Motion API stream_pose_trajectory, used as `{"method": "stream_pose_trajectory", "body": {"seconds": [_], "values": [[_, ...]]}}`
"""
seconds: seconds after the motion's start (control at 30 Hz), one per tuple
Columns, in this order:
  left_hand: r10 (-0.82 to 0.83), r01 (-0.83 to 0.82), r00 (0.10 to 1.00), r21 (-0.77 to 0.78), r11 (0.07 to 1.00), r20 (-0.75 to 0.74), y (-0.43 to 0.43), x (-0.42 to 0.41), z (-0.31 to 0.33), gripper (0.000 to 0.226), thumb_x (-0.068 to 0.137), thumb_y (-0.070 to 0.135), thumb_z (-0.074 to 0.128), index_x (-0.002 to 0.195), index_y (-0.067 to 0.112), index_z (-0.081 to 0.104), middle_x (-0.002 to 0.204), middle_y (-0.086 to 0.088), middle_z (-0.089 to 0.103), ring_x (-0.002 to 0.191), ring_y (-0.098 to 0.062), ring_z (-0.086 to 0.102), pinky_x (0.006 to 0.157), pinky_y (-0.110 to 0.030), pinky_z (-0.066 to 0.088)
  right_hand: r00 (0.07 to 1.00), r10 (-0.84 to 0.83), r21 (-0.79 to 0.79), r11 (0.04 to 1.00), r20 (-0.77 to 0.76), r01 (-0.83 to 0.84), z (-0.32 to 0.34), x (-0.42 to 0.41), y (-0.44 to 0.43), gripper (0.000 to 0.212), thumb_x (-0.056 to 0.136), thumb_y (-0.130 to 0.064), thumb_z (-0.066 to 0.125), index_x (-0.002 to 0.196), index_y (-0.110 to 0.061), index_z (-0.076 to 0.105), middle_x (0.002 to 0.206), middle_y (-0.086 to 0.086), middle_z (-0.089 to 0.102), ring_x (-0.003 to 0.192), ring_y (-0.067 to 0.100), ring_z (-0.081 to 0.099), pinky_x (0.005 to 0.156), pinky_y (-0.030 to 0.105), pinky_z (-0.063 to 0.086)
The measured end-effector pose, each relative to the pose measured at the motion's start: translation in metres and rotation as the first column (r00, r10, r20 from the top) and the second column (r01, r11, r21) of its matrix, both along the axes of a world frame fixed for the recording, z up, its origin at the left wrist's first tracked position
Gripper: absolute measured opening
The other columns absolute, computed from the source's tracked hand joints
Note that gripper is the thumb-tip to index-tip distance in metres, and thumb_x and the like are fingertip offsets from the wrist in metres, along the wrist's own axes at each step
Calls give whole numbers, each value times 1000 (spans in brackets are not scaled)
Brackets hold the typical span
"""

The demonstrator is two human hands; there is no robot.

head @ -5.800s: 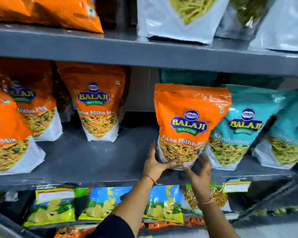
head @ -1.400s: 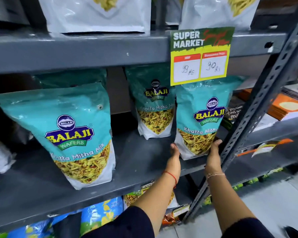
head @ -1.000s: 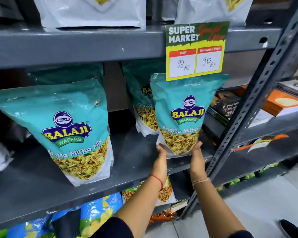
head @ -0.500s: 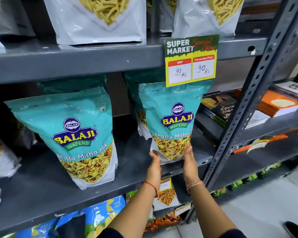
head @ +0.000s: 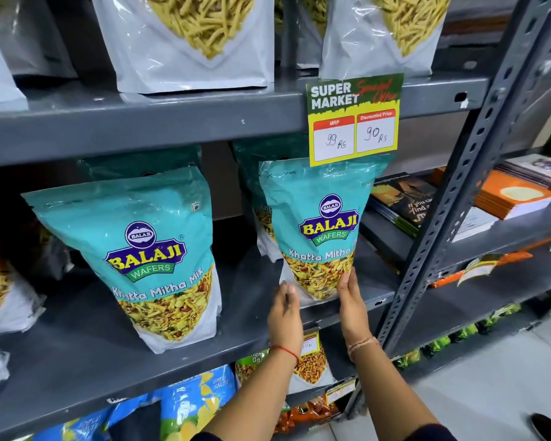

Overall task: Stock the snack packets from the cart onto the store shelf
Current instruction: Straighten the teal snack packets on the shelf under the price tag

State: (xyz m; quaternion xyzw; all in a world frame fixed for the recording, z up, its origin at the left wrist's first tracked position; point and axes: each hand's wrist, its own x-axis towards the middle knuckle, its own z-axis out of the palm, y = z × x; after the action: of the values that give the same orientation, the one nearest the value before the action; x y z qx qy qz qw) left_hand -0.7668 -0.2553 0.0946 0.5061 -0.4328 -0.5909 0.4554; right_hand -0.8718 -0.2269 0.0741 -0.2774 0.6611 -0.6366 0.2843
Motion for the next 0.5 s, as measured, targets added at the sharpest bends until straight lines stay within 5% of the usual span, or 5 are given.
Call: {"method": "stream_pose_trajectory", "body": {"seconds": [0.1, 0.2, 0.27, 0.33, 0.5], "values": [[123, -130, 992, -258, 958, -42, -10, -1, 33, 37, 92, 20, 50, 127, 7, 50, 133, -15, 55, 124, -27, 50, 94, -24, 37, 998, -38, -34, 999, -46, 36, 2, 7, 6, 89, 74, -55, 53, 145, -25, 7, 150, -6, 21, 138, 13, 22, 107, 27, 22], [162, -203, 977, -371, 906, -139, -40, -3, 72, 36, 89, 7, 54, 124, -4, 50, 128, -27, 55, 120, -32, 54, 91, -14, 44, 963, -89, 18, 995, -254, 97, 0, 21, 9, 123, 53, -55, 74, 145, -19, 1, 155, 4, 10, 142, 18, 11, 117, 38, 15], [167, -237, 966, -410, 881, -200, -59, 1, 94, 33, 87, 2, 56, 118, -9, 53, 121, -30, 58, 99, -11, 66, 73, 3, 43, 927, -123, 48, 988, -355, 149, 0, 32, 4, 136, 42, -60, 79, 144, -15, 1, 155, 11, 11, 143, 23, 12, 118, 43, 16], [114, -196, 969, -397, 897, -220, -70, 5, 106, 31, 85, 0, 58, 114, -10, 56, 112, -20, 61, 65, 17, 61, 63, 4, 44, 907, -161, 63, 978, -390, 201, 2, 41, -3, 140, 38, -56, 83, 144, -9, 3, 153, 19, 16, 142, 30, 17, 117, 45, 18], [0, -93, 952, -289, 953, -305, -78, 7, 109, 31, 81, -5, 61, 111, -12, 57, 78, 0, 65, 50, 12, 59, 55, -3, 49, 891, -246, 125, 941, -381, 313, -6, 47, -11, 130, 47, -59, 78, 142, -2, 10, 149, 23, 26, 137, 35, 25, 114, 46, 21]]}}
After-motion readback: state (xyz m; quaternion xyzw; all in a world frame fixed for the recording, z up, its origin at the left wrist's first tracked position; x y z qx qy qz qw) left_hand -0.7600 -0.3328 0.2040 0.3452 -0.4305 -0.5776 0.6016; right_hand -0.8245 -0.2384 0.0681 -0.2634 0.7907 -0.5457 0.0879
